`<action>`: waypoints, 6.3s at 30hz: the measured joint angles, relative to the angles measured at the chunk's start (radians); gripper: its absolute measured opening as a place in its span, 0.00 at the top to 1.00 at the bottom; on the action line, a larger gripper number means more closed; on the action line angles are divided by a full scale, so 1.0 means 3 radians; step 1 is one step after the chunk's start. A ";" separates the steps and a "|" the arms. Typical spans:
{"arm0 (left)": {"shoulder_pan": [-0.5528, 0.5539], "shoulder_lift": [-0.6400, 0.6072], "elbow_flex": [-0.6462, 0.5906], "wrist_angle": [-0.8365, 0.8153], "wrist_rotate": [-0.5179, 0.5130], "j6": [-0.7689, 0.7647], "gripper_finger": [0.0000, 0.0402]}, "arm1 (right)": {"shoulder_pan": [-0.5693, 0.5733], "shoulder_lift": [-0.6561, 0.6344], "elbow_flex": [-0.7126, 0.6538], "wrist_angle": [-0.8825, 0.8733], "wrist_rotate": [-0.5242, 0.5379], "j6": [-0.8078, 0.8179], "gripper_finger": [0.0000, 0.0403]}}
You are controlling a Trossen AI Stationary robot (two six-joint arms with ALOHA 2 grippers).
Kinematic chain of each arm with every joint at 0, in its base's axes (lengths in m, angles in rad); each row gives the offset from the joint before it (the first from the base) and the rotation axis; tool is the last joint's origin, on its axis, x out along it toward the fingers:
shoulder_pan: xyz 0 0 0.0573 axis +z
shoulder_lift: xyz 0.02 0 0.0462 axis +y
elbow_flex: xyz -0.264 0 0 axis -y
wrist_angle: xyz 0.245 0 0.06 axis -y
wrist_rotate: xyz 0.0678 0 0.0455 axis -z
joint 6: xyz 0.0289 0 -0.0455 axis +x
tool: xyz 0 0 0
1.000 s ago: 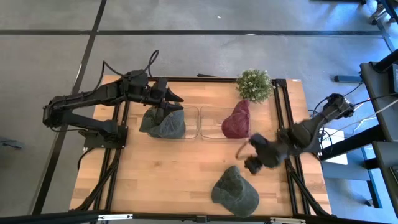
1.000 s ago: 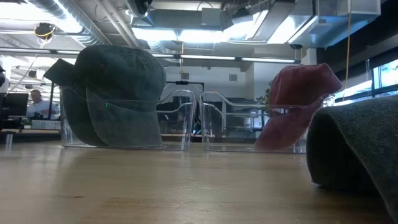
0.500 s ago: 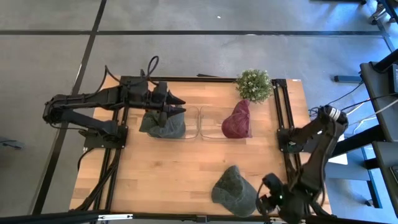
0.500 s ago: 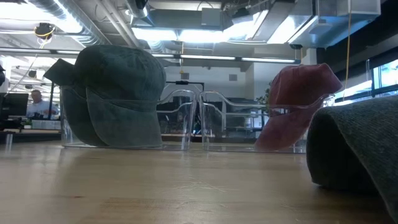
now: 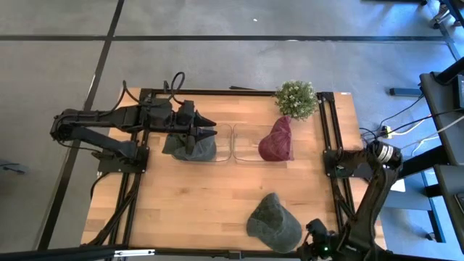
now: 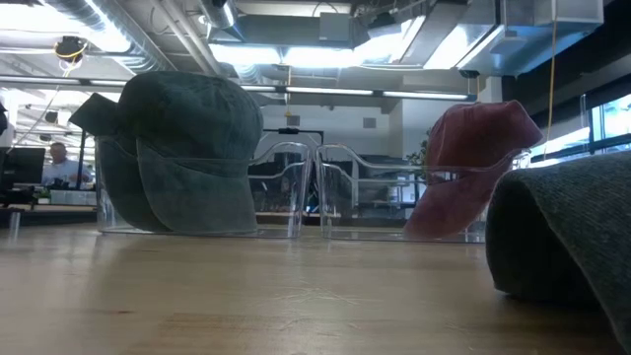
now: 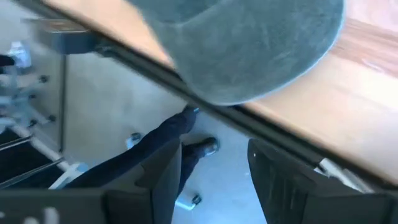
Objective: Pick & Place hat
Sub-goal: Put the black cap into the left transparent bin
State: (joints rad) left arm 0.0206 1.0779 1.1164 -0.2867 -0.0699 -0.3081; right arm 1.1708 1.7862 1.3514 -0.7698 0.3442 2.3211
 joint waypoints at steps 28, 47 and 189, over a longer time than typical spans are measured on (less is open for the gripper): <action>-0.0177 0.0000 0.0000 -0.0001 -0.0084 -0.0247 0.60 | -0.0004 0.0878 0.0000 0.0268 0.0455 0.0012 0.54; -0.0176 0.0000 0.0000 -0.0004 -0.0084 -0.0248 0.60 | -0.0197 0.0843 -0.0945 0.1879 0.1748 -0.0538 0.54; 0.0357 0.0244 0.0025 0.0262 0.1354 -0.1632 0.94 | -0.1280 -0.1861 -0.0304 -0.0850 0.2014 -0.4775 0.43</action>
State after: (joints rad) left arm 0.1276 1.1511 1.1239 -0.2081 0.3363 -0.7977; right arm 0.7869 1.2278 1.2602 -1.0249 0.9485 0.8886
